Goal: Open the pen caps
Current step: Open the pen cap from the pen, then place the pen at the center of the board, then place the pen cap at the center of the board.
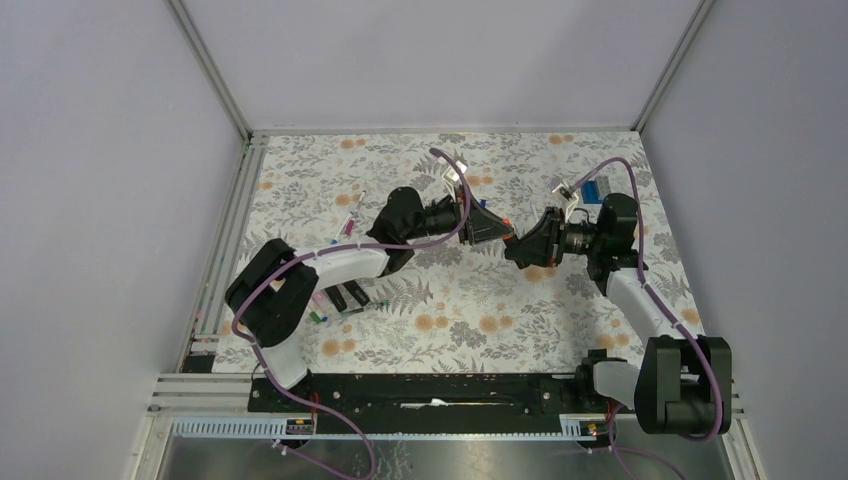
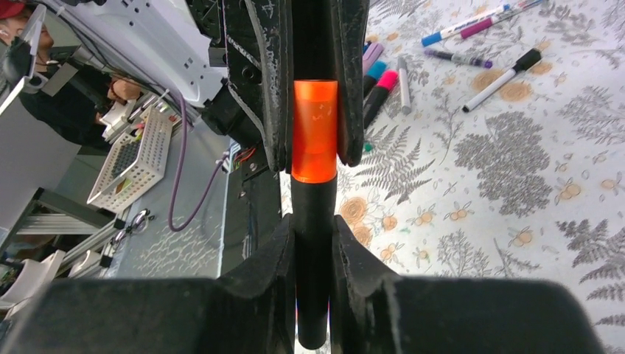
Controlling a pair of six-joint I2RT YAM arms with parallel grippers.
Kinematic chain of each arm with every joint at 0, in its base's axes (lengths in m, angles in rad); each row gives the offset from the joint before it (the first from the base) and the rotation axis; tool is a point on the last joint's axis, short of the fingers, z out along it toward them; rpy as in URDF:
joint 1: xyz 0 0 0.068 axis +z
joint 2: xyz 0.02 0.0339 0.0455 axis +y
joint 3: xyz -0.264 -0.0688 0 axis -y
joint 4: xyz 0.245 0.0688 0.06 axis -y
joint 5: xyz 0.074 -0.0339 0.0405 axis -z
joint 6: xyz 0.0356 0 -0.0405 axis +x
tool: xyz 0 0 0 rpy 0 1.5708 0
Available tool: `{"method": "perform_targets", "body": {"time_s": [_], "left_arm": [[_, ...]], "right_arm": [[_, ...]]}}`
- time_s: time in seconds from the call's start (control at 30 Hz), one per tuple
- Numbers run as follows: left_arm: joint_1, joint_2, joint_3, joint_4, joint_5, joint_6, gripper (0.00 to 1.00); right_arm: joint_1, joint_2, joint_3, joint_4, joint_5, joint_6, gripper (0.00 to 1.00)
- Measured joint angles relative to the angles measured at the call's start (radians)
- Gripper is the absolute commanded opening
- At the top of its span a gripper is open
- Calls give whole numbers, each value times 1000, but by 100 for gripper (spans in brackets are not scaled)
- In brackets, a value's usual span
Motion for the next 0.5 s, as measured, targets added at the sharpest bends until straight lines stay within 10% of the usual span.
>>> {"method": "perform_targets", "body": {"time_s": [0.3, 0.5], "left_arm": [[74, 5, 124, -117, 43, 3, 0], [328, -14, 202, 79, -144, -28, 0]], "right_arm": [[17, 35, 57, 46, 64, -21, 0], [-4, 93, 1, -57, 53, -51, 0]]}}
